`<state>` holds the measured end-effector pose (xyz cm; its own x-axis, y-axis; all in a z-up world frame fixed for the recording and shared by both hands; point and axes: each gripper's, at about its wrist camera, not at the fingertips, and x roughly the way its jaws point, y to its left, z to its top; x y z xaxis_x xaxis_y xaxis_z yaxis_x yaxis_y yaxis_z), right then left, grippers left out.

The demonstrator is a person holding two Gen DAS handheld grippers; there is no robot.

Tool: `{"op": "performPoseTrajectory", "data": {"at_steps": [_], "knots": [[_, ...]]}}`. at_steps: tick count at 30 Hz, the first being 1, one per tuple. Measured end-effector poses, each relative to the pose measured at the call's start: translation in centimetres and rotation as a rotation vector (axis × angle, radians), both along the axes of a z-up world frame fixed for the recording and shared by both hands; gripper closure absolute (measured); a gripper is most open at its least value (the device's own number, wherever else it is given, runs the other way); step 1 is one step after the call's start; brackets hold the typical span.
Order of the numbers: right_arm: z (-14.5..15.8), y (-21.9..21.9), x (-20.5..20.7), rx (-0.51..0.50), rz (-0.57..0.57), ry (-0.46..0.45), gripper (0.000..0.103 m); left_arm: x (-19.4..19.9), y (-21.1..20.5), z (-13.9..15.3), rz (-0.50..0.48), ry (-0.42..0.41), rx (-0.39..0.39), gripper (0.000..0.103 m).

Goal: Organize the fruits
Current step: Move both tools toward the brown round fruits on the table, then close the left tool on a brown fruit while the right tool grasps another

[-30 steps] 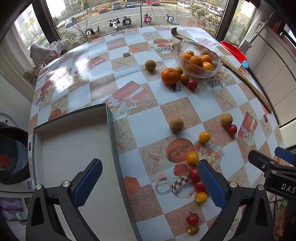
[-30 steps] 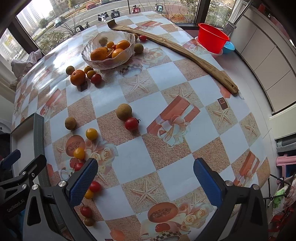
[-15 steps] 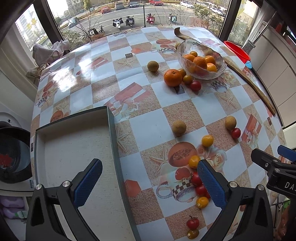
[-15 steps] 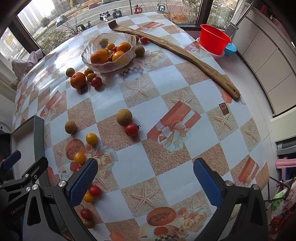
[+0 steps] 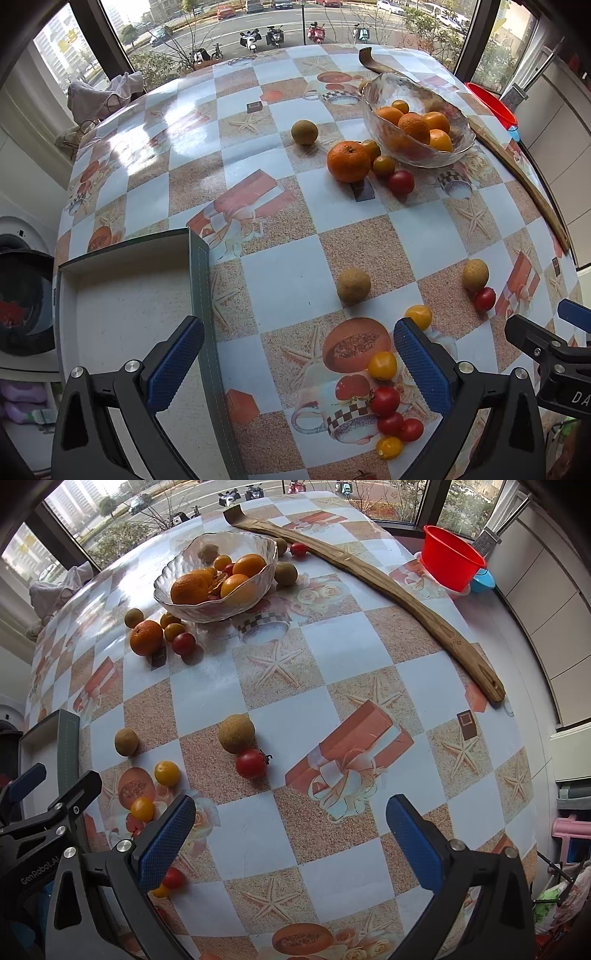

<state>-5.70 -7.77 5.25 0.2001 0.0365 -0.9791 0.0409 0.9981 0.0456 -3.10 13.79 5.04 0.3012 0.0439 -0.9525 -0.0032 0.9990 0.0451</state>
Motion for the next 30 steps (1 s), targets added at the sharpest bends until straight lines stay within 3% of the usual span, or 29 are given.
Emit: {"op": "performPoseTrajectory", "data": {"at_steps": [12,14,18,21,24,26,28,29,30], "knots": [[-1.5,0.0,3.5,0.071,0.058,-0.005,0.001,2.3,-1.3,-2.9,-0.035,0.003,0.012,0.0],[-1.8,0.4,3.9,0.078,0.077,-0.005,0.005,2.5,-1.5,-3.2,-0.044,0.001,0.009,0.0],[-2.8,1.2,4.6,0.11,0.112,0.027,0.025,2.7,-1.8,-3.5,-0.06,-0.007,0.012,0.0],[-3.6,1.6,4.8,0.128,0.131,0.054,0.038,2.9,-2.0,-4.0,-0.075,0.011,0.003,0.019],[-3.6,2.3,4.9,0.127,0.164,0.048,0.042,3.0,-1.8,-4.2,-0.075,0.014,-0.022,0.022],[-3.6,2.8,5.0,0.113,0.182,0.049,0.047,3.0,-1.8,-4.1,-0.083,0.01,-0.048,0.03],[-3.7,3.0,5.1,0.111,0.191,0.054,0.069,2.8,-2.1,-3.9,-0.103,0.002,-0.06,0.044],[-3.7,3.0,5.1,0.119,0.187,0.058,0.074,2.7,-2.3,-3.8,-0.115,-0.006,-0.063,0.051],[-3.6,2.8,5.0,0.123,0.178,0.058,0.074,2.6,-2.5,-3.6,-0.126,-0.011,-0.069,0.067]]}}
